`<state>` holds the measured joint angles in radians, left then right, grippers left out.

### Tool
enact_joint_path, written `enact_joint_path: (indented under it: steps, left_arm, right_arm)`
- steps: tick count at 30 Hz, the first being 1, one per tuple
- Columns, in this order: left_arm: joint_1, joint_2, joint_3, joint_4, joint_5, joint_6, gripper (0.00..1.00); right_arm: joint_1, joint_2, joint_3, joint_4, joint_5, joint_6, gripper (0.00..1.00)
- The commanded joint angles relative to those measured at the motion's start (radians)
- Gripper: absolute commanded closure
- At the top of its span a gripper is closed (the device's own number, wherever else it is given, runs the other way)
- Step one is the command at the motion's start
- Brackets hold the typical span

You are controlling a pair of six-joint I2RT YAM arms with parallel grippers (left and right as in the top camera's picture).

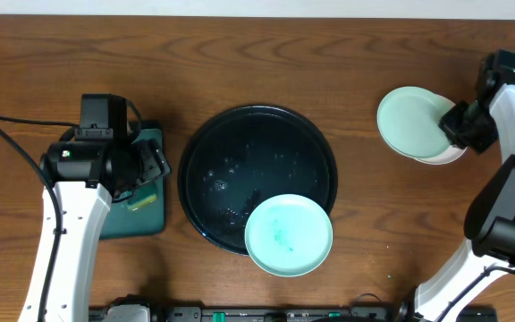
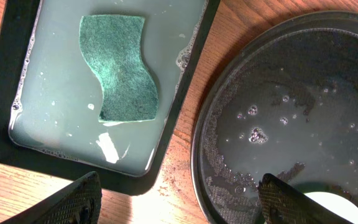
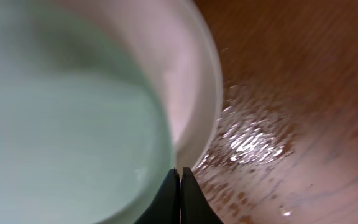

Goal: Clean dirty plates on tray and stack at the side
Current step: 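Release the plate on the stack and raise the right gripper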

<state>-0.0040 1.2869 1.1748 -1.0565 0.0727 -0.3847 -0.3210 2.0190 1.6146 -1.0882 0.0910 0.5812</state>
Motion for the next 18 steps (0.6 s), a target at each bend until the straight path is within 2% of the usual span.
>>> enact_joint_path:
  steps: [1, 3, 5, 7, 10, 13, 18]
  left_arm:
    - [-0.003, -0.002, 0.000, -0.006, -0.002, 0.010, 0.19]
    - [-0.003, -0.002, 0.000, -0.006, -0.002, 0.010, 0.19]
    - [-0.003, -0.002, 0.000, -0.005, -0.002, 0.010, 0.19]
    - [-0.003, -0.002, 0.000, -0.004, -0.002, 0.010, 0.19]
    - [-0.003, -0.002, 0.000, -0.005, -0.002, 0.010, 0.19]
    - [-0.003, -0.002, 0.000, -0.006, -0.002, 0.010, 0.19]
    - [-0.003, -0.002, 0.000, -0.006, -0.002, 0.009, 0.19]
  right_arm:
    - [-0.055, 0.001, 0.006, -0.005, 0.021, 0.005, 0.99]
    - [-0.070, 0.001, 0.006, -0.003, -0.026, -0.044, 0.99]
    - [-0.071, 0.001, 0.006, 0.019, -0.135, -0.166, 0.99]
    - [-0.062, 0.000, 0.006, 0.056, -0.340, -0.364, 0.99]
    - [-0.032, -0.005, 0.006, 0.080, -0.567, -0.521, 0.99]
    - [0.018, -0.005, 0.006, 0.110, -0.654, -0.560, 0.99]
    - [0.153, -0.004, 0.006, 0.169, -0.616, -0.575, 0.99]
